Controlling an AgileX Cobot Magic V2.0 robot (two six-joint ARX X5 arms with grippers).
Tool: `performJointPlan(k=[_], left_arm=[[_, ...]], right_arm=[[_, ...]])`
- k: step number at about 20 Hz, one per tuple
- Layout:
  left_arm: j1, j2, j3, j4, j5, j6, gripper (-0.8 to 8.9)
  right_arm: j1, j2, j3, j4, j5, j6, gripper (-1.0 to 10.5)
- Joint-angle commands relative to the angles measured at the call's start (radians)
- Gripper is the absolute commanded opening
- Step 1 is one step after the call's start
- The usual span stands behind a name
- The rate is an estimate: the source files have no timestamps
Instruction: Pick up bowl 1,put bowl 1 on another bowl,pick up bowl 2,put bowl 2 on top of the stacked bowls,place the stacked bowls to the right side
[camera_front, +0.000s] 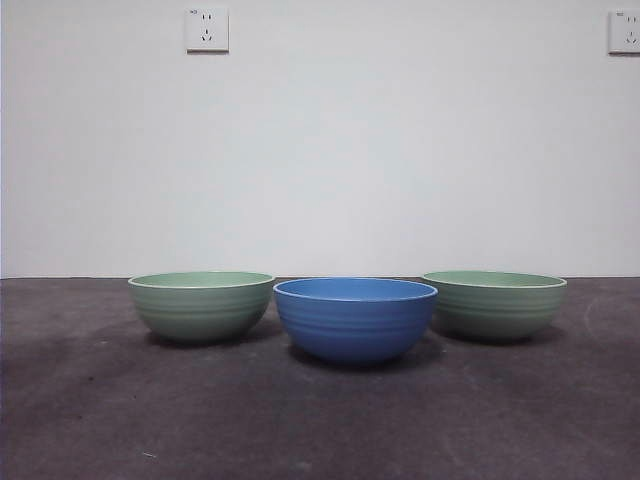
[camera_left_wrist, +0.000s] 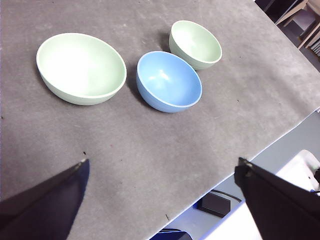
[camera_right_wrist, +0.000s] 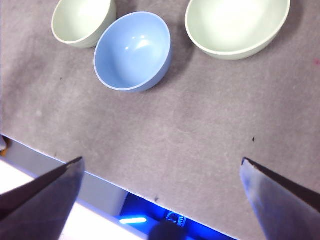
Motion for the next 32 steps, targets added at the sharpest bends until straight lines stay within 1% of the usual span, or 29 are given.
performJointPlan(k=[1,3,6,7,8,11,14,18,21,24,26,27,29,31,32], left_arm=[[0.000,0.000,0.005,0.005,0.000,-0.002,4.82],[0.000,0.000,0.005,0.005,0.000,-0.002,4.82],[0.000,0.000,0.005,0.005,0.000,-0.002,4.81],[0.000,0.000,0.005,0.005,0.000,-0.002,4.81],[0.000,0.000,0.005,0.005,0.001,-0.002,4.81],[0.000,0.000,0.005,0.005,0.000,-0.002,4.81],[0.000,0.000,0.005,0.005,0.001,-0.002,4.81],[0.000,0.000,0.005,0.005,0.001,-0.002,4.81],[0.000,0.000,0.005,0.005,0.001,-0.002,4.80],[0.000,0.000,0.005,0.005,0.001,-0.002,4.80],[0.000,0.000,0.005,0.005,0.001,-0.002,4.80],[0.000,0.000,0.005,0.005,0.001,-0.002,4.80],[0.000,0.000,0.005,0.005,0.001,-0.002,4.80],[0.000,0.000,0.005,0.005,0.001,-0.002,4.80],[0.000,0.000,0.005,0.005,0.001,-0.002,4.80]], right_arm=[[0.002,0.008,0.001,0.007,0.002,0.008,5.4],[0.002,0.020,0.001,0.015,0.002,0.008,5.4],[0.002,0.061,0.001,0.054,0.009,0.038,5.4],[0.002,0.078,0.001,0.079,0.027,0.049,5.4],[0.002,0.103,0.001,0.112,0.056,0.060,5.4],[0.002,0.197,0.001,0.204,0.109,0.089,5.4],[0.002,0.314,0.001,0.309,0.156,0.104,5.4],[0.002,0.475,0.001,0.462,0.164,0.130,5.4],[0.002,0.579,0.001,0.567,0.212,0.139,5.4],[0.002,0.665,0.001,0.679,0.222,0.161,5.3],[0.002,0.721,0.001,0.748,0.267,0.172,5.3],[0.002,0.752,0.001,0.780,0.268,0.173,5.0],[0.002,0.806,0.001,0.833,0.268,0.179,3.8],[0.002,0.845,0.002,0.871,0.269,0.193,3.7],[0.002,0.855,0.001,0.881,0.269,0.193,3.3]])
